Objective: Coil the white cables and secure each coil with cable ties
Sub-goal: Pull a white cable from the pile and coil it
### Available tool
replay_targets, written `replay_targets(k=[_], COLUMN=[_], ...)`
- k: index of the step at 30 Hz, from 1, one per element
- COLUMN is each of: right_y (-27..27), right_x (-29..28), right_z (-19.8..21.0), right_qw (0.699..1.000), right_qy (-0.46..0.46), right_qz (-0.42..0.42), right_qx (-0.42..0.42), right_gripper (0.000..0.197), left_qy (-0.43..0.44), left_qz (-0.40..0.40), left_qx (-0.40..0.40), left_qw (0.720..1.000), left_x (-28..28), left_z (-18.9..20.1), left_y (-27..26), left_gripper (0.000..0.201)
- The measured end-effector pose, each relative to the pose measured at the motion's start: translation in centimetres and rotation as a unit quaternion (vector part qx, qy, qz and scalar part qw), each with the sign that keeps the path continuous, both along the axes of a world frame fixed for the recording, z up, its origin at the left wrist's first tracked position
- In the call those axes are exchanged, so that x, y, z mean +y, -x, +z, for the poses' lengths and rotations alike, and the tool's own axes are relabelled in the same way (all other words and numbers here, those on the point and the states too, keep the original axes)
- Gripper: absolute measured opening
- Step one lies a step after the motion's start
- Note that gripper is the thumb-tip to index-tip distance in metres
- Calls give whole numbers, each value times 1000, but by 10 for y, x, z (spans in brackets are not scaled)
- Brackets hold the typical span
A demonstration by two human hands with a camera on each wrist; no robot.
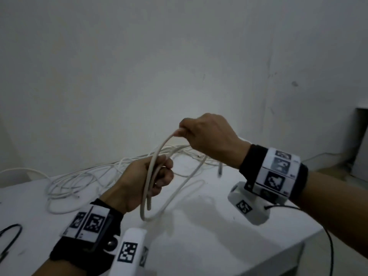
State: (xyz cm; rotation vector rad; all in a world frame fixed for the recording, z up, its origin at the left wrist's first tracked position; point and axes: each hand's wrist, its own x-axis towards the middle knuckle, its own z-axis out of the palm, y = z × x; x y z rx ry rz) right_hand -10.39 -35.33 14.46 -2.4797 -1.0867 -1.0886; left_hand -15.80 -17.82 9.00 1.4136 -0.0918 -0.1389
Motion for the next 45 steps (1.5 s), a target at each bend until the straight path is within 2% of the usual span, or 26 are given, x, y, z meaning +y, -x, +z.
replay_targets(k=[2, 7, 12, 14, 16, 18, 20, 21, 22, 24, 28, 32, 34, 36, 38, 41, 42, 43, 45], right_y=[-11, -50, -87, -85, -75, -62, -47, -40, -33, -28, -36, -49, -57, -57, -52, -39, -36, -32, -22], right_x=[-6, -42, -90, -99, -89, -64, -34, -19, -6, 10, 16, 14, 12, 17, 26, 39, 43, 46, 48], right_z=[6, 17, -34, -57, -69, -68, -58, -50, -43, -32, -25, -20, -26, -37, -51, -73, -80, -87, -99], right_qw=[995, 975, 940, 914, 901, 922, 957, 963, 960, 943, 928, 933, 909, 864, 789, 654, 631, 626, 660], right_qy=[51, 22, -14, 19, 92, 139, 131, 112, 83, 17, -111, -182, -242, -312, -397, -492, -500, -497, -471], right_qz=[-83, -218, -292, -318, -329, -291, -157, -77, -6, 70, 103, 70, 64, 69, 100, 147, 152, 151, 132], right_qx=[-16, 36, 175, 252, 268, 214, 204, 232, 269, 324, 341, 304, 333, 389, 459, 556, 573, 581, 570], right_gripper=[46, 44, 33, 32, 31, 35, 49, 51, 44, 22, 32, 32, 34, 36, 36, 37, 38, 37, 35], left_qy=[11, 39, -29, -75, -69, -53, -61, -64, -65, -60, -60, -37, -11, 25, 80, 153, 176, 197, 230], left_qz=[8, -12, 9, 25, 37, 41, 34, 27, 21, 12, -11, -7, 2, 3, 0, -25, -32, -34, -36], left_qx=[-16, 8, 46, 50, 42, 24, 6, 1, -4, -12, -25, -19, -21, -29, -48, -62, -63, -65, -71], left_qw=[1000, 999, 998, 996, 996, 997, 998, 998, 998, 998, 998, 999, 1000, 999, 996, 986, 982, 978, 970], left_x=[10, 34, 54, 61, 63, 61, 60, 60, 61, 65, 66, 65, 65, 63, 59, 51, 49, 48, 49], left_z=[2, 3, -15, -21, -21, -12, -2, 3, 8, 18, 18, -7, -10, -6, 0, 7, 8, 9, 10], left_y=[6, 25, 43, 43, 37, 26, 16, 13, 10, 9, 14, 25, 27, 27, 21, 12, 9, 6, 2], left_gripper=[26, 34, 32, 33, 35, 39, 41, 40, 40, 38, 37, 40, 41, 40, 39, 40, 40, 38, 35])
